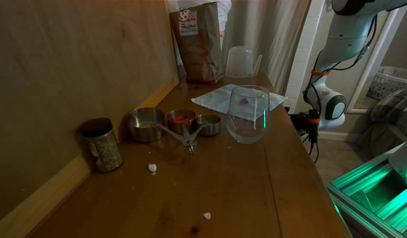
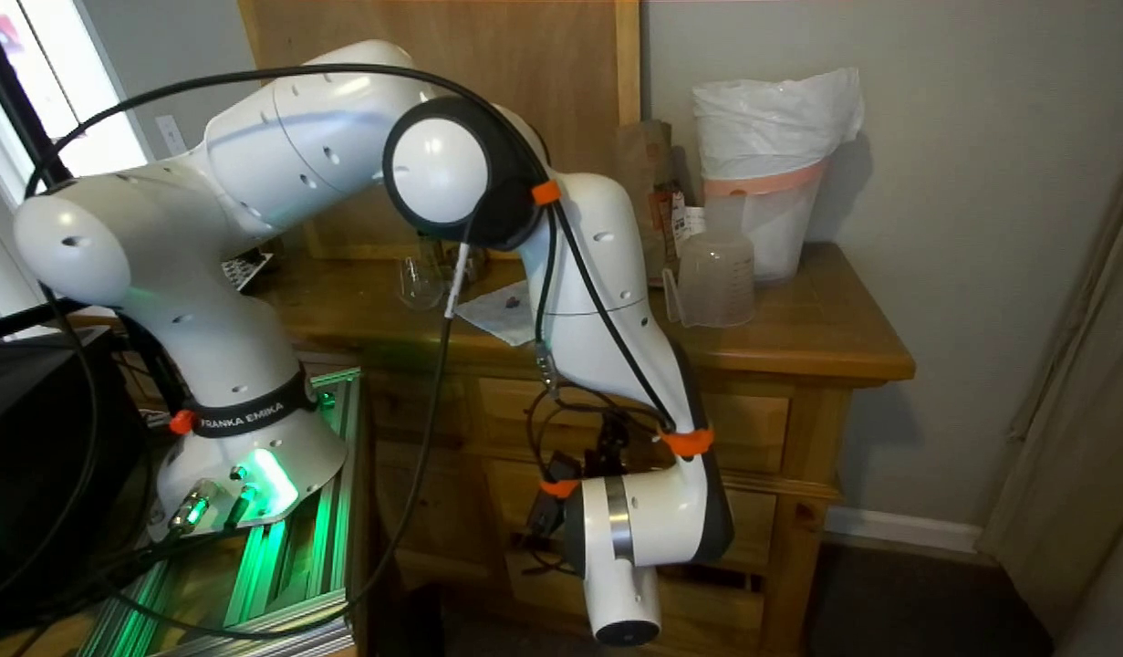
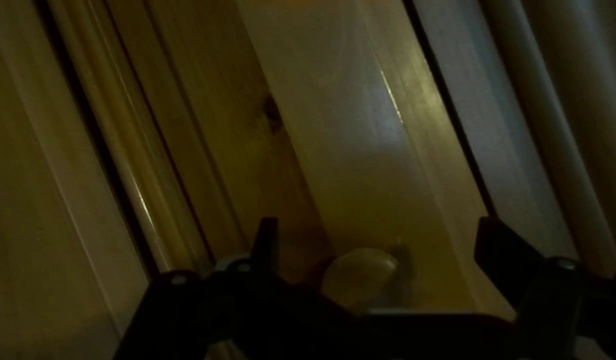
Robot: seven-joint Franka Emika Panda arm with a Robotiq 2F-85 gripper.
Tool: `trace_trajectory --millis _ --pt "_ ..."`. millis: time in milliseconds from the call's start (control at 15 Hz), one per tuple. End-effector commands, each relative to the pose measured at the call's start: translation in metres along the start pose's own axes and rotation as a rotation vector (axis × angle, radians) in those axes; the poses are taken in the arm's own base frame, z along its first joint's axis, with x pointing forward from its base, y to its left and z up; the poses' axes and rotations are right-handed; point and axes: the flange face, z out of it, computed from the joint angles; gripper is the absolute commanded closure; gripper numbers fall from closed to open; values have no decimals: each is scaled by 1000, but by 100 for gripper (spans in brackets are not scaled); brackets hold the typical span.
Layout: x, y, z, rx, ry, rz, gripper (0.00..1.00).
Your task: Open the topmost drawer on the right.
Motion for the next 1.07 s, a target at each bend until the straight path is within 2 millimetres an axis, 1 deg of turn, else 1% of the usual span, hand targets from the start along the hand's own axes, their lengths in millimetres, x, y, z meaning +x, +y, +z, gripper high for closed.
trace_trajectory --millis 0,67,133,200,267,333,400,533,600,733,800,867,1000 --pt "15 2 10 26 -3 15 1" --pt "17 2 12 25 -7 15 4" --pt "19 1 13 25 -9 16 11" --pt "20 1 14 24 -10 15 20" --pt "22 0 15 23 -11 13 35" --pt "23 0 15 23 -11 12 41" --pt "24 0 16 24 -10 11 50" --pt "26 -1 16 25 -7 9 60" --pt "26 -1 16 24 -6 9 62" --pt "24 1 16 28 -8 15 73" --pt "23 2 15 34 -11 18 73" --pt "22 2 15 39 -11 20 78" --pt "22 2 14 39 -12 19 78"
